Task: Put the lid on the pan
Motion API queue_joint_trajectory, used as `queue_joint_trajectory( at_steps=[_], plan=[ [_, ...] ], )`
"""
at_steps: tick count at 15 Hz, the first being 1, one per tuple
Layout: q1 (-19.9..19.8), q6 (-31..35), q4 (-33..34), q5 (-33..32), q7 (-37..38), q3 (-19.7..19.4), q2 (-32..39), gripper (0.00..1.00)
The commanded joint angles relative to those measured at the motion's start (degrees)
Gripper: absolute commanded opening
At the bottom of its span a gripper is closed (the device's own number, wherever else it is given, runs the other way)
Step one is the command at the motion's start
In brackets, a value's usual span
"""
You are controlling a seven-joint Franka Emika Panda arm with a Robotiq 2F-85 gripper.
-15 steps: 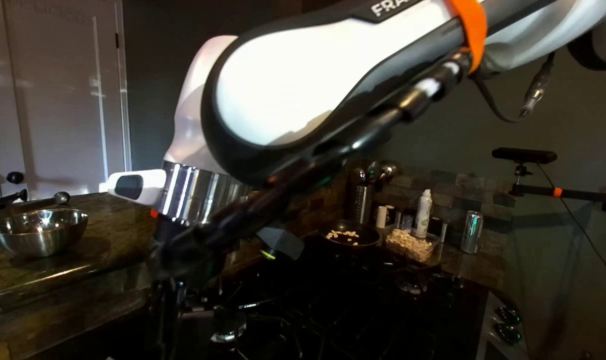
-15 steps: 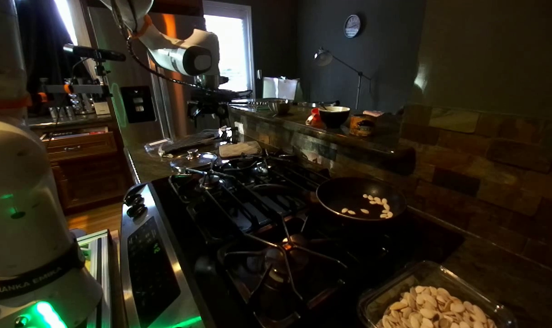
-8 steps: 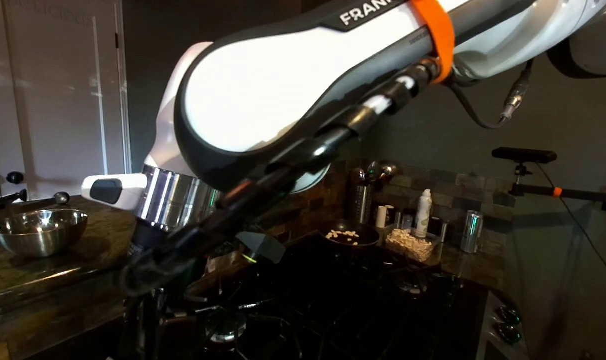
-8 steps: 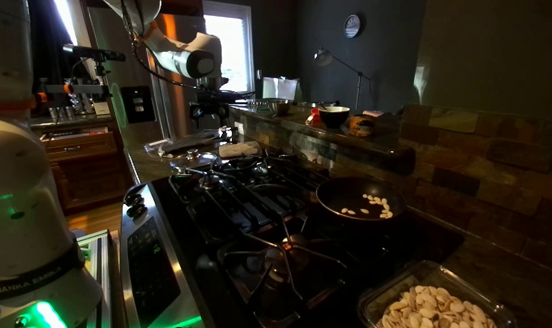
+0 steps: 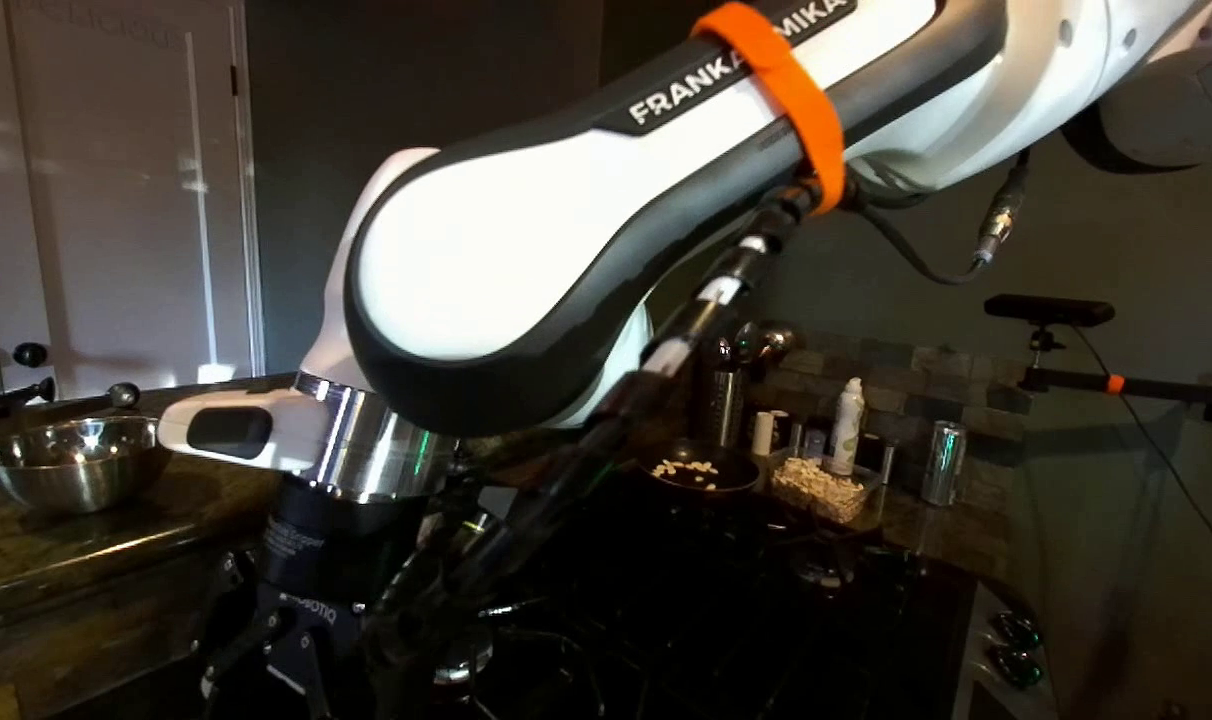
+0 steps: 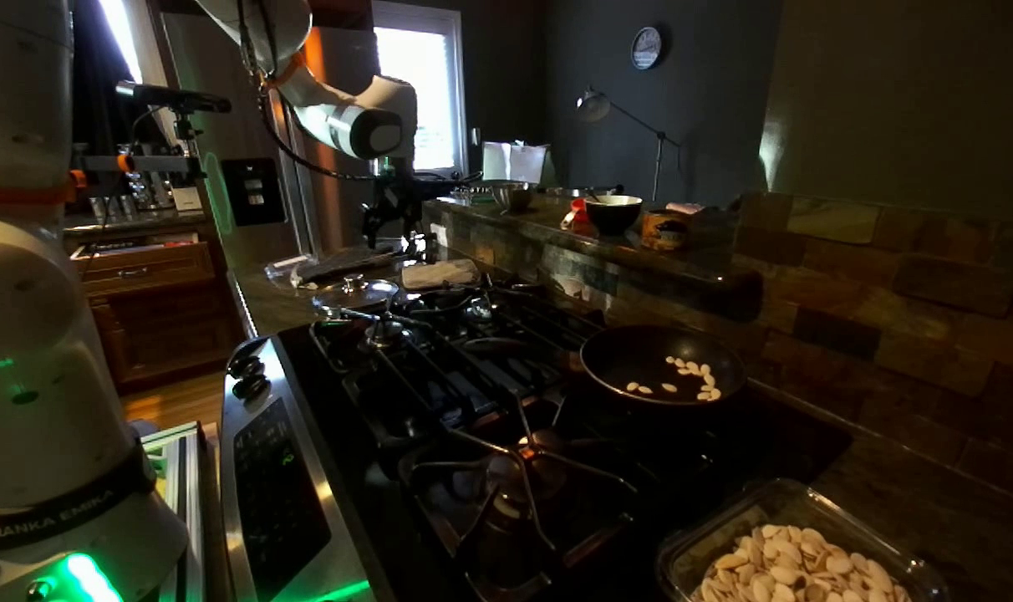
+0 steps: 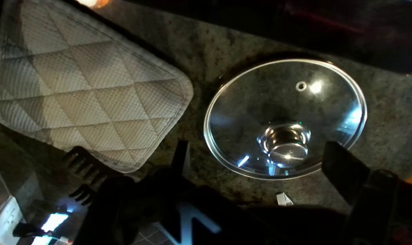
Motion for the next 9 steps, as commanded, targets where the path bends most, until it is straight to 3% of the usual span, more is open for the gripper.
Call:
queue_joint_trajectory(
  at_steps=[1, 6, 9],
  plan=[
    [-2.17, 6.49, -0.2, 3.38, -13.85, 2.53, 3.55, 1.0],
    [-5.32, 12.17, 3.59, 9.04, -31.24, 8.6, 11.45, 1.0],
    [-8.2, 7.53, 6.92, 14.47, -37.74, 13.81, 14.66, 1.0]
  ],
)
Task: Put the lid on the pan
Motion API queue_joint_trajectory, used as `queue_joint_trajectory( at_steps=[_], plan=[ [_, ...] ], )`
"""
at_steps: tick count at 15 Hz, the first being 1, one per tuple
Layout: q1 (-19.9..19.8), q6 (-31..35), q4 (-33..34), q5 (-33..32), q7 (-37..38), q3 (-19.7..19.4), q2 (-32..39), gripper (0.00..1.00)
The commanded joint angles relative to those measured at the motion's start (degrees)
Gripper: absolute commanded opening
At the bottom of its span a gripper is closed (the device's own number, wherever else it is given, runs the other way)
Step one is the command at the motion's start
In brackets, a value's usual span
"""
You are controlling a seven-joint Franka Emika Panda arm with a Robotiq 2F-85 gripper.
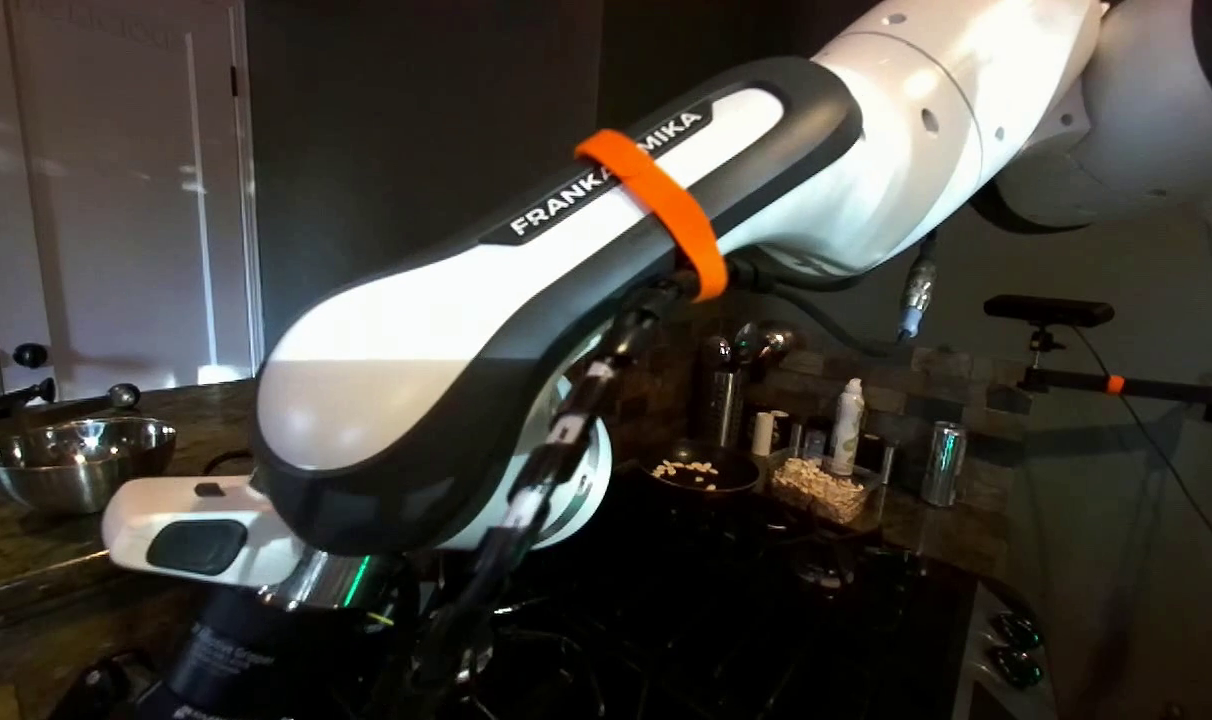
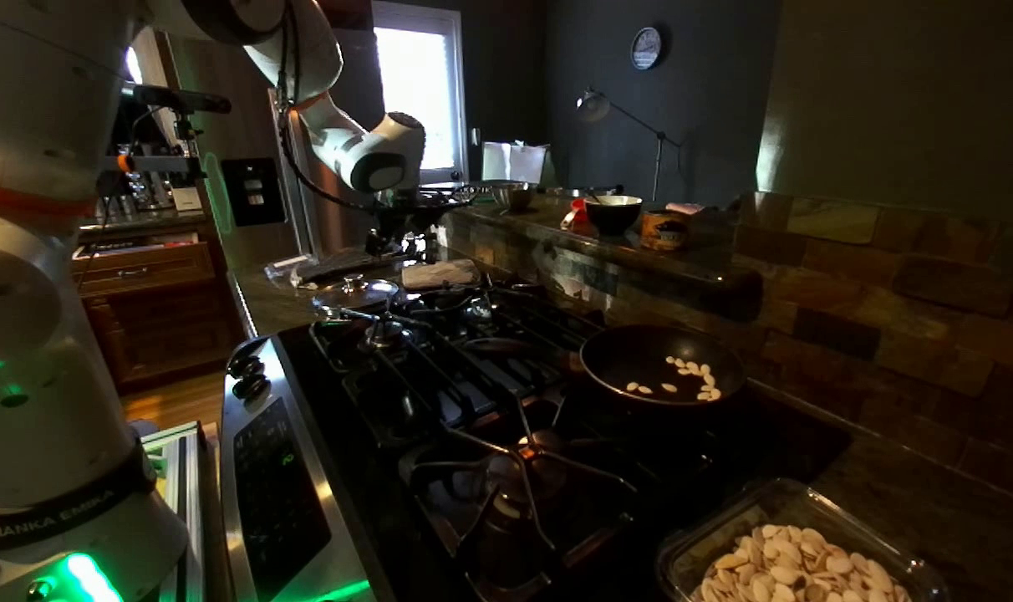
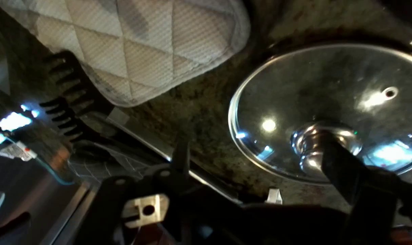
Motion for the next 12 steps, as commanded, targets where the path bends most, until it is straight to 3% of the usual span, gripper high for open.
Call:
queue_joint_trajectory(
  at_steps=[1, 3, 8, 12],
  plan=[
    [-4.71, -5.6, 4.89, 7.08, -8.71, 7.0, 4.48, 1.0],
    [-5.97, -11.95, 6.66, 9.54, -8.76, 8.12, 5.46, 1.0],
    [-5.29, -27.64, 10.22, 13.15, -5.93, 3.46, 8.47, 1.0],
    [-2.14, -34.0, 12.77, 14.18, -1.49, -1.26, 11.35, 1.0]
  ],
)
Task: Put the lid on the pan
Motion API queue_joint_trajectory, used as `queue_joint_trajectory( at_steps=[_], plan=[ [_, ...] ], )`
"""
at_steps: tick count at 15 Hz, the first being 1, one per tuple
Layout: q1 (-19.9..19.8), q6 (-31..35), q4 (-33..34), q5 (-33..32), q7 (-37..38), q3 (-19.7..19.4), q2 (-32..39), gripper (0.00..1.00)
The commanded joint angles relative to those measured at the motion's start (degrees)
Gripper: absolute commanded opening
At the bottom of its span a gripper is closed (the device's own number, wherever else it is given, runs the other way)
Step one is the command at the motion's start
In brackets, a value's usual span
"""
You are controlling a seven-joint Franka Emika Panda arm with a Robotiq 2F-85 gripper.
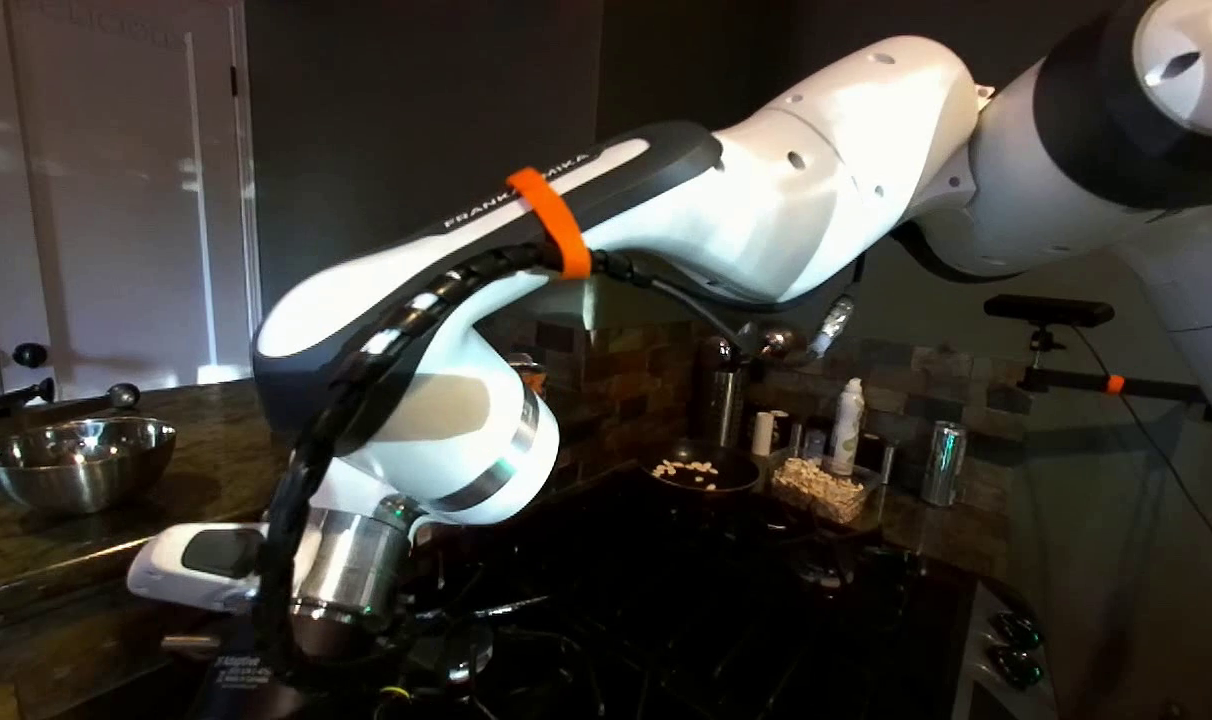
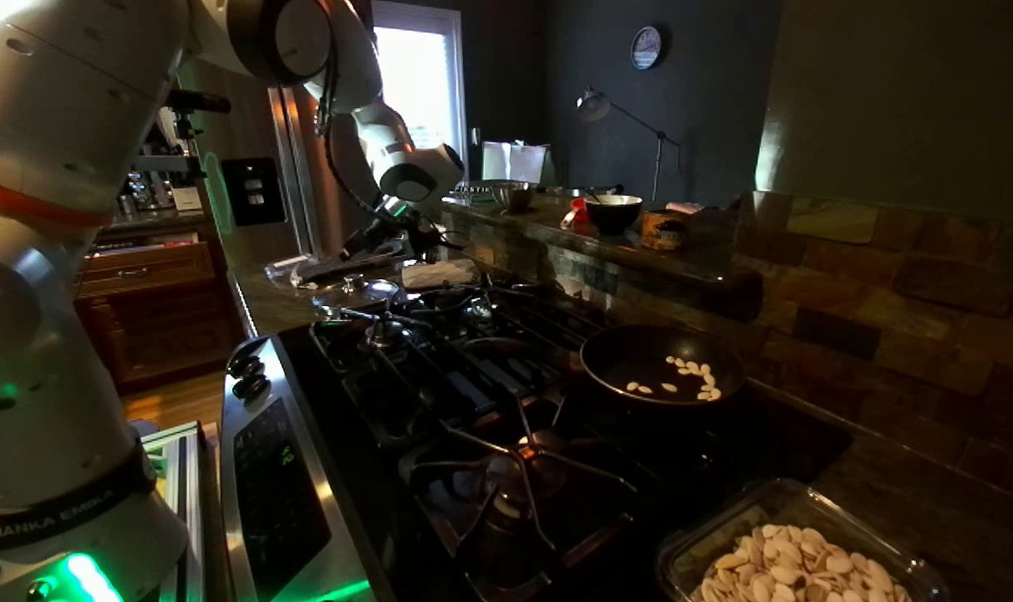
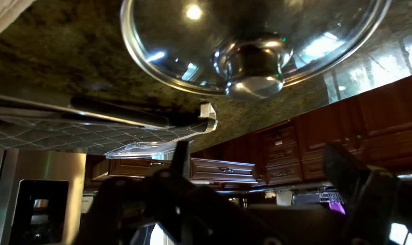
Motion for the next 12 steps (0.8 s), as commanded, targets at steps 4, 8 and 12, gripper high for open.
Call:
queue_joint_trajectory(
  at_steps=[4, 8, 12],
  plan=[
    [9.61, -1.42, 3.05, -2.45, 15.59, -7.17, 1.08, 1.0],
    [13.1, -5.26, 4.26, -10.57, 22.28, -8.22, 0.15, 1.0],
    [11.87, -2.81, 4.1, -8.37, 19.67, -6.18, 0.94, 1.0]
  ],
)
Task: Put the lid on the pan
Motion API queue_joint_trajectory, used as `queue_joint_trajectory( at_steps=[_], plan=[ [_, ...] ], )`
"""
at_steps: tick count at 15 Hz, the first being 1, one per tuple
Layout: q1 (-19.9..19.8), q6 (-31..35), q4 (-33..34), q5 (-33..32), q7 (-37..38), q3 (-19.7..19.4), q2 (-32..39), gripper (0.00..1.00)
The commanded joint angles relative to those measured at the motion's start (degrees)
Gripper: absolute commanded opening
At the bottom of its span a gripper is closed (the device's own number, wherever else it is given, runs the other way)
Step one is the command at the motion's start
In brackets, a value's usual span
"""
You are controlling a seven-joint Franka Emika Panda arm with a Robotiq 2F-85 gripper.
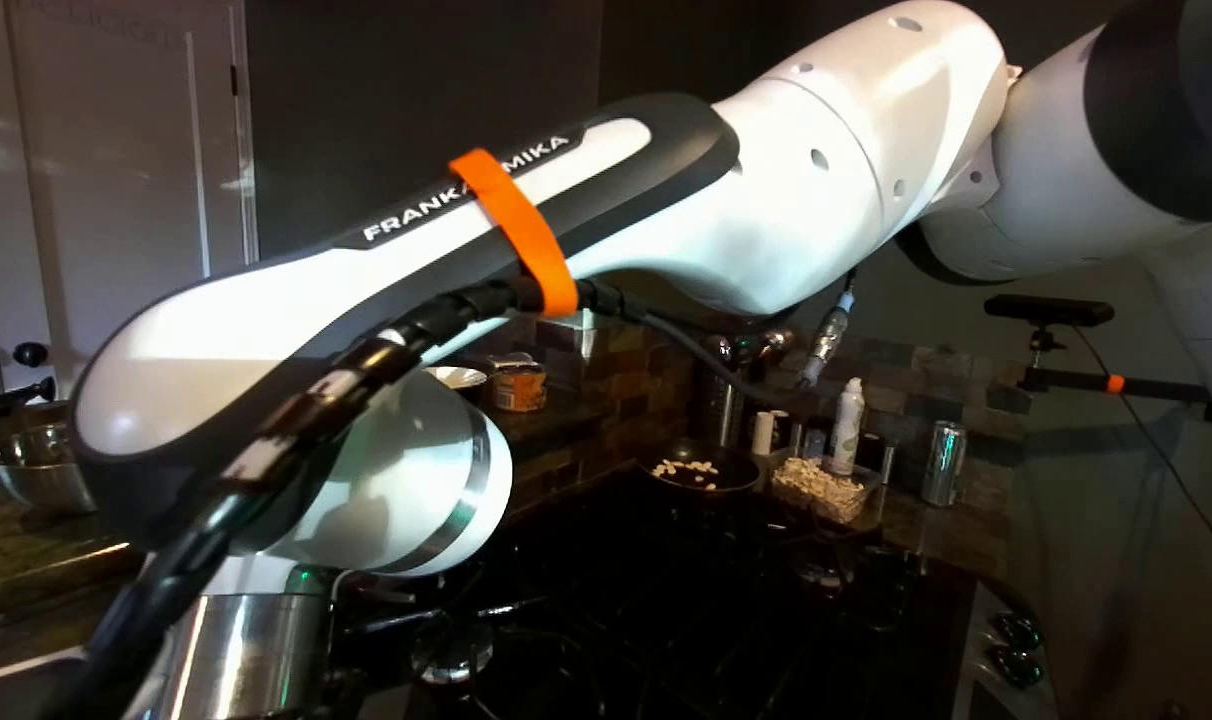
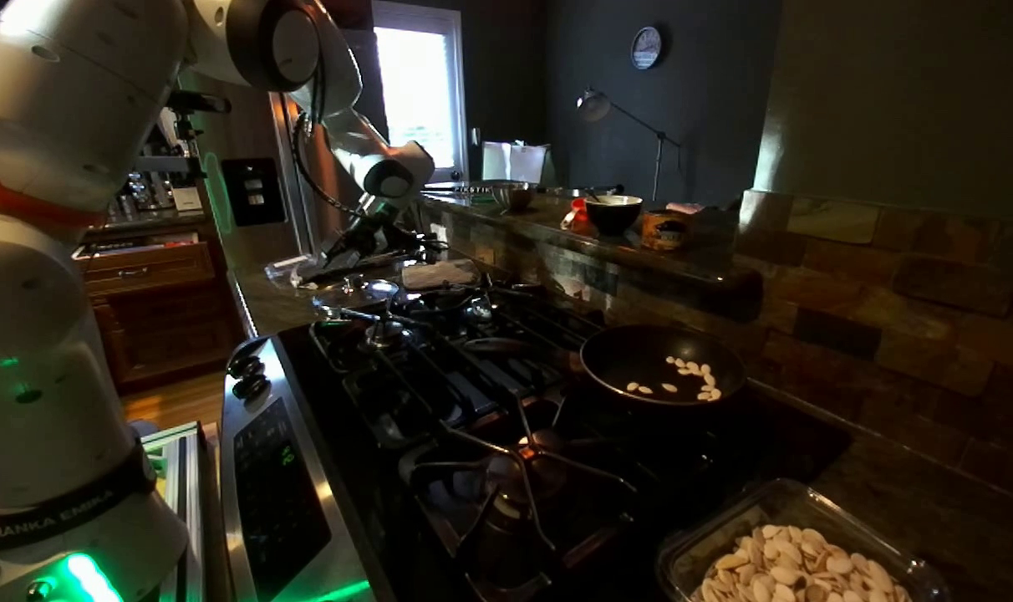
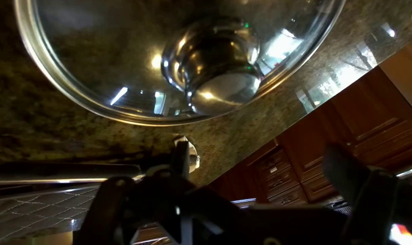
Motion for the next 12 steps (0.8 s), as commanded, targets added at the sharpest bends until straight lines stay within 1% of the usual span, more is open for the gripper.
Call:
queue_joint_trajectory(
  at_steps=[1, 3, 5, 9, 12],
  plan=[
    [-0.44, 1.4, -0.6, 0.15, -1.46, 0.29, -0.62, 1.0],
    [-1.62, 4.59, -3.17, 1.54, -4.66, 0.92, -2.81, 1.0],
    [-2.3, 6.68, -4.23, 2.64, -6.53, 1.27, -3.82, 1.0],
    [-1.89, 4.36, -5.81, 0.15, -8.77, 0.7, -5.95, 1.0],
    [-1.1, 4.37, -6.56, -0.28, -7.93, 0.26, -5.98, 1.0]
  ],
)
